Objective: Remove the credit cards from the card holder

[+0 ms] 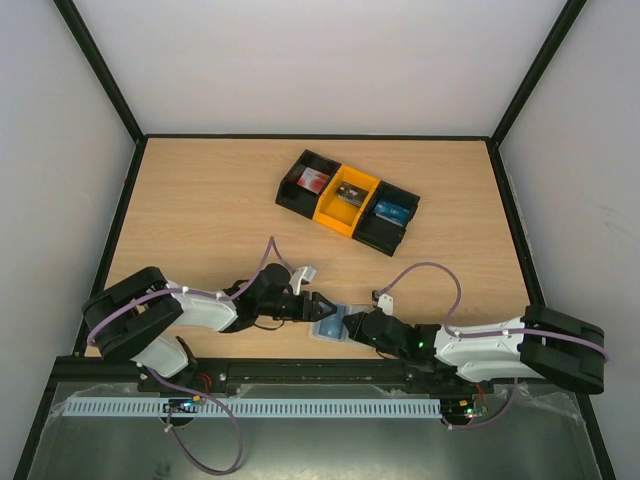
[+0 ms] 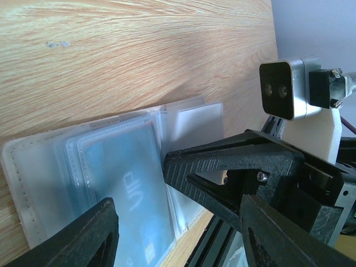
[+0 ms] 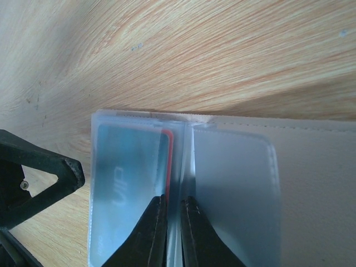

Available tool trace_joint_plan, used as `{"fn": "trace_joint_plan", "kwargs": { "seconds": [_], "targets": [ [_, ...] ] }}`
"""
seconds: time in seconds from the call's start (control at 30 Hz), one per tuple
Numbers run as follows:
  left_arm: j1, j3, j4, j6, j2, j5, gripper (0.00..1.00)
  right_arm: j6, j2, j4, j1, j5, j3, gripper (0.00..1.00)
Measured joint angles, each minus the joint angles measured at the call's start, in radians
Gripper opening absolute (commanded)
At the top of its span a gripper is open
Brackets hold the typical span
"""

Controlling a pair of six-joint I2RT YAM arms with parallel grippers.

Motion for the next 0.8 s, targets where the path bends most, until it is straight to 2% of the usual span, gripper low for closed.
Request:
{"fn": "trace_joint_plan", "kwargs": {
  "seconds": [0.5, 0.8],
  "targets": [
    [0.0, -0.02, -0.006, -0.005, -0.01, -0.016, 0.62, -0.008, -0.094, -0.071, 0.0, -0.017, 0.026, 0.18],
    [0.001, -0.023, -0.006, -0.007, -0.025, -0.016, 0.62, -0.004, -0.023, -0.063, 0.0, -0.026, 0.033, 0.18]
  ]
}}
